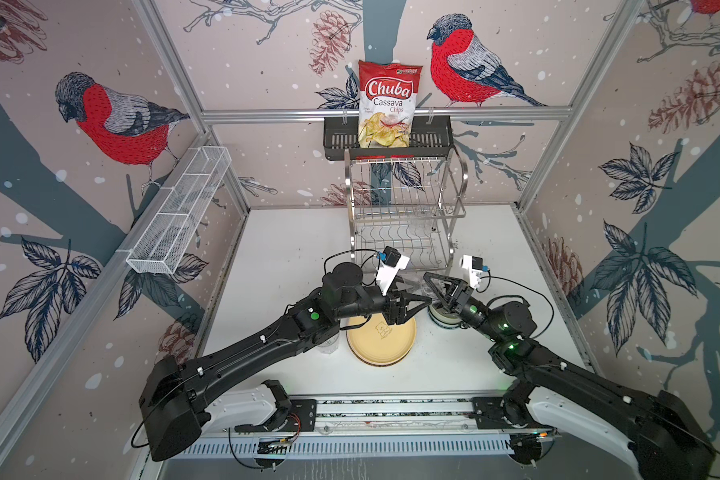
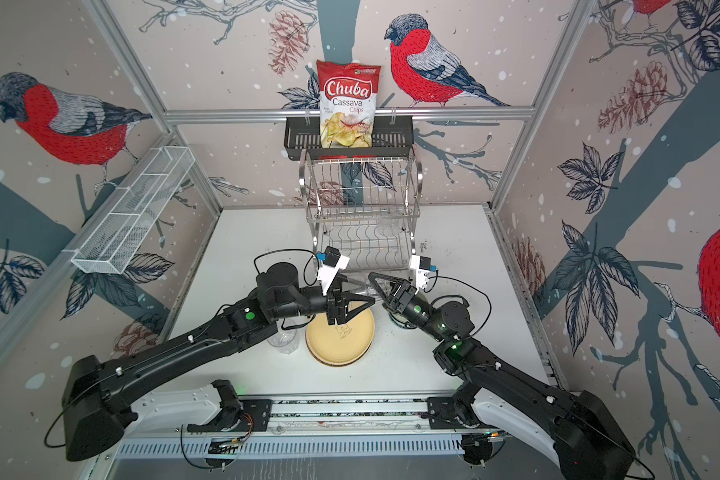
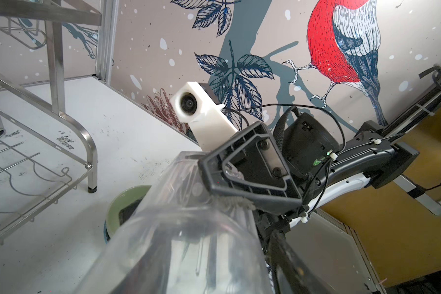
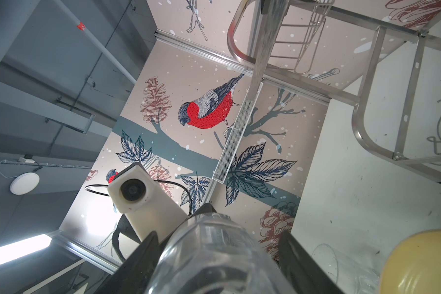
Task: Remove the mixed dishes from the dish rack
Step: 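Open the right gripper and draw it back while the left holds the tumbler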
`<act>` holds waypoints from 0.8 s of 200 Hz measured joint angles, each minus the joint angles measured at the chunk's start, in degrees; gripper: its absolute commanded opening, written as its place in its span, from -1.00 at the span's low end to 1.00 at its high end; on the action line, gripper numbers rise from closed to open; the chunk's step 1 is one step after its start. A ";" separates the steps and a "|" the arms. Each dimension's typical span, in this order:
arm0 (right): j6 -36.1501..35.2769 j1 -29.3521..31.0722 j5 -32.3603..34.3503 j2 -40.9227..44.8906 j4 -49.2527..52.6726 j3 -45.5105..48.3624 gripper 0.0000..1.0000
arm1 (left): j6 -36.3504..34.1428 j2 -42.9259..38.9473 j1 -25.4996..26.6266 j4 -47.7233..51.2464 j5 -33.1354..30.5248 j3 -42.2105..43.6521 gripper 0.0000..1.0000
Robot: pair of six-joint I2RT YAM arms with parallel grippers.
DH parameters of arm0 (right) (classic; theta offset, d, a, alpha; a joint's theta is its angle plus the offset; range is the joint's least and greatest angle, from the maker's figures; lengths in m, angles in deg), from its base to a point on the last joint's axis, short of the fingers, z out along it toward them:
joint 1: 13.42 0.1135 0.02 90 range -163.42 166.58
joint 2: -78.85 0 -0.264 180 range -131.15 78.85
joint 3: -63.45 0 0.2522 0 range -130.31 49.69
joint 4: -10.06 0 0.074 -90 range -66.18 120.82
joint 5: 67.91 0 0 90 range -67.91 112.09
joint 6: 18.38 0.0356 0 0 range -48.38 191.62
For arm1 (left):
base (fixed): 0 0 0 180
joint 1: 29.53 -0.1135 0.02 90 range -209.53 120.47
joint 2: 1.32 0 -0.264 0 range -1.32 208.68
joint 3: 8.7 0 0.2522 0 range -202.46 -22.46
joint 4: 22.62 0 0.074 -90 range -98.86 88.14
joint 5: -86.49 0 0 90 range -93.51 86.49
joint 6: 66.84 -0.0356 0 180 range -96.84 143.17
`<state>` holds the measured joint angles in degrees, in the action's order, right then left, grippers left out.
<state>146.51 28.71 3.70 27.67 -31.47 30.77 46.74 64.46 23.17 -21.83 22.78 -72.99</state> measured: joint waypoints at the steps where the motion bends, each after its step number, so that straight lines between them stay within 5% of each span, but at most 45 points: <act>1: 0.00 -0.04 0.00 0.00 -0.02 0.00 -0.33 | 0.11 -0.04 0.00 -0.04 -0.02 0.07 0.37; 38: 0.07 -0.63 -0.15 -0.59 -1.49 0.09 -0.34 | 0.68 -1.09 -0.55 -0.63 -0.74 1.11 0.42; 68: 0.07 -0.66 -0.24 -0.68 -1.66 0.20 -0.35 | 1.95 -2.03 -1.25 -1.38 -0.61 1.64 0.27; 125: 0.00 -0.90 0.52 -0.74 -1.03 0.26 -0.35 | 3.76 -0.98 -2.03 -4.13 2.03 1.73 -0.52; 160: -1.11 -0.76 2.21 -0.48 -0.15 -0.37 -0.03 | 7.06 0.92 -2.08 -5.22 6.05 0.44 -0.97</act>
<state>145.39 27.95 5.90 27.19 -31.62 30.40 53.80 65.38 21.10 -27.06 28.83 -72.55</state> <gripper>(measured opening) 0.704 0.070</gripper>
